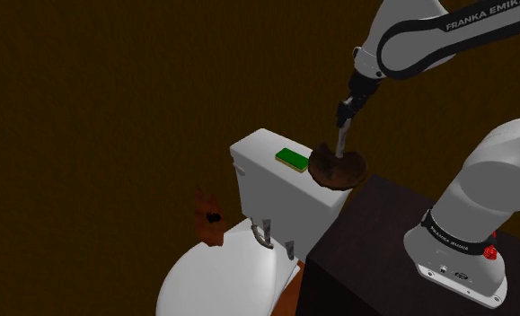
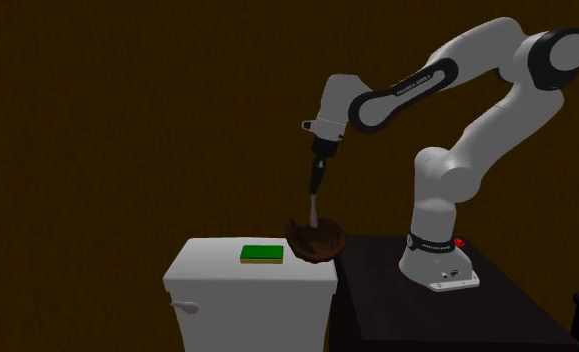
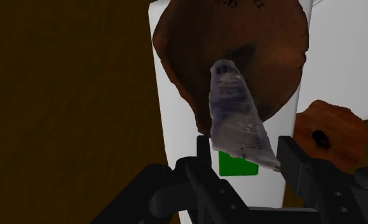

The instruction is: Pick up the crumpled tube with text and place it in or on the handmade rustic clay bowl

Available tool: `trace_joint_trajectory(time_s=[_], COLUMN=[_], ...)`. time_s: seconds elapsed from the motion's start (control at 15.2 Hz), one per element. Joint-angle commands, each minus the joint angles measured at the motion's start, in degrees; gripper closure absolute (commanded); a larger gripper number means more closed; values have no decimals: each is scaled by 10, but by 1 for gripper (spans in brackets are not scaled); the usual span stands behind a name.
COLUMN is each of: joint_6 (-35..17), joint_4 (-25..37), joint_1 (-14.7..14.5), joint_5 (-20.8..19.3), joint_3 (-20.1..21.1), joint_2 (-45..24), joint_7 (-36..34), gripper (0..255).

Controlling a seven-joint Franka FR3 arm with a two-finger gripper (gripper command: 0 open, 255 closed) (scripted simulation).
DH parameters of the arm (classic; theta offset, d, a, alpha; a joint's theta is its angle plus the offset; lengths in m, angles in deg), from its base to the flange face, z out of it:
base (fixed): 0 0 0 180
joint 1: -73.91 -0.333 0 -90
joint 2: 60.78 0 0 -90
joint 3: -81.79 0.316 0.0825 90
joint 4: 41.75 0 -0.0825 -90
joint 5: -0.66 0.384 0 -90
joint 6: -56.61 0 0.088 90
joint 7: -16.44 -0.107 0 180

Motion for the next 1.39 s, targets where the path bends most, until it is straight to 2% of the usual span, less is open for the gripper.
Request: trace_joint_trajectory(time_s=[0.0,0.33,0.4,0.73,0.99,1.32], joint_6=[-4,-4,-4,-4,94,94], joint_4=[-2,-2,-2,-2,40,40], joint_1=[0,0,0,0,2,2], joint_5=[0,0,0,0,0,0], joint_3=[0,0,0,0,2,2], joint_2=[-2,-2,-2,-2,54,54], joint_7=[0,0,0,0,-1,-1], gripper=[255,255,0,0,0,0])
